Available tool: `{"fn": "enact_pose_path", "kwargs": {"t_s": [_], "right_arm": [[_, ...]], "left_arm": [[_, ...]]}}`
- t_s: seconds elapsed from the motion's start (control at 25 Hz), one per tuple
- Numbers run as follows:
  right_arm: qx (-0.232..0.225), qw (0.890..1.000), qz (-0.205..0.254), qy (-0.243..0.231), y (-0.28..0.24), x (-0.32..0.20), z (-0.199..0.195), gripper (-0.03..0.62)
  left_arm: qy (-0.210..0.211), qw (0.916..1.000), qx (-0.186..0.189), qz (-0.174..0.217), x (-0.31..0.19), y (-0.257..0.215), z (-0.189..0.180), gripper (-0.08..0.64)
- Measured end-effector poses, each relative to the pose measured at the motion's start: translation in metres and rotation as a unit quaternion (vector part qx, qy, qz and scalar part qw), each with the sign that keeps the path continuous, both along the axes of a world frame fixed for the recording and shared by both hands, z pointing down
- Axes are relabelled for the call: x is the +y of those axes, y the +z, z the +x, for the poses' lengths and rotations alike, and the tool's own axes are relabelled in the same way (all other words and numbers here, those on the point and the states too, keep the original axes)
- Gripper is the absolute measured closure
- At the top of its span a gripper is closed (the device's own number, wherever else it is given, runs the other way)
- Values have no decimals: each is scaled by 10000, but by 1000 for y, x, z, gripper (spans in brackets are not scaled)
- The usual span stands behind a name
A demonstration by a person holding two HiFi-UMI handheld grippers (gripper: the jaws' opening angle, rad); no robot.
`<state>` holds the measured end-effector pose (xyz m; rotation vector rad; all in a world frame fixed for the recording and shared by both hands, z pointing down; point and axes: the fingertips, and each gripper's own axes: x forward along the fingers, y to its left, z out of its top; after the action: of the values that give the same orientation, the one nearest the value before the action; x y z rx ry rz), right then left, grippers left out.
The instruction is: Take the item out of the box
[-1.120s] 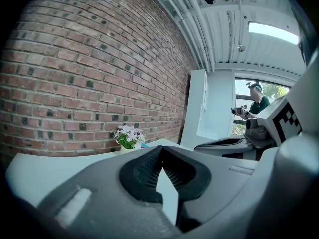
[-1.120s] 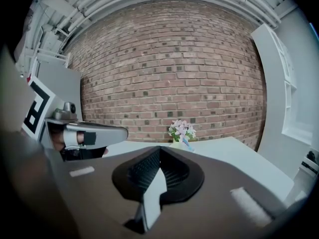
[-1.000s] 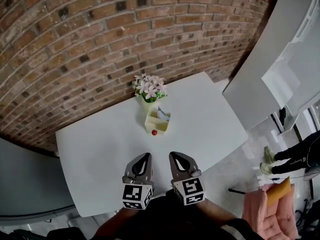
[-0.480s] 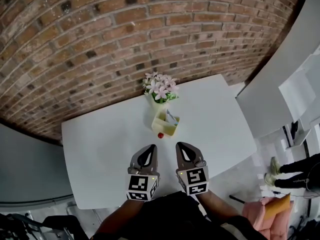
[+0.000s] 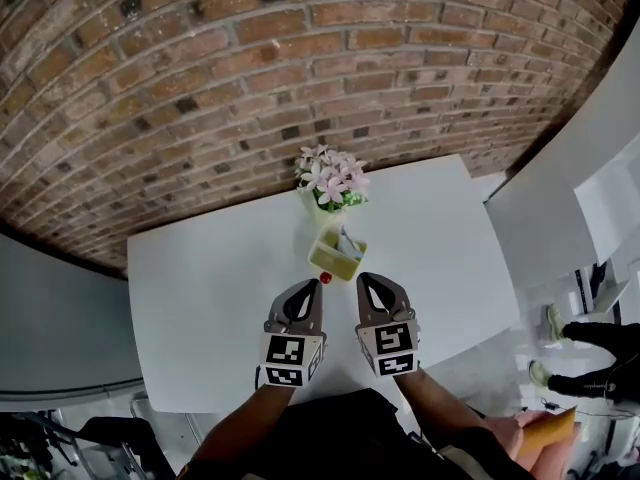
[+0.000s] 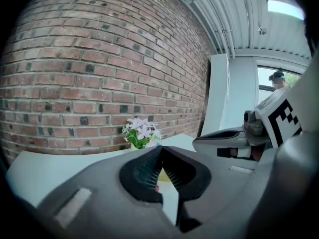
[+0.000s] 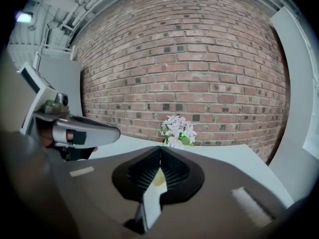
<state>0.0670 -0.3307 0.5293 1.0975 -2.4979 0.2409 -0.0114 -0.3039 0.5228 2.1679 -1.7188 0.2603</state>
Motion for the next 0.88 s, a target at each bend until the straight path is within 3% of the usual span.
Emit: {"fn": "enact_pose_path", "kwargs": {"t_s": [0.16,0.88], "right_arm": [[58,9999,-104,-112,12,-15,-4,551],[495,9967,-397,-505,67,-60,-18,489]], "left_arm": [[-77,9999,-13,-92,-15,9,-2,554],[-439,9973,-38,-588,-56,54,-19,554]]}}
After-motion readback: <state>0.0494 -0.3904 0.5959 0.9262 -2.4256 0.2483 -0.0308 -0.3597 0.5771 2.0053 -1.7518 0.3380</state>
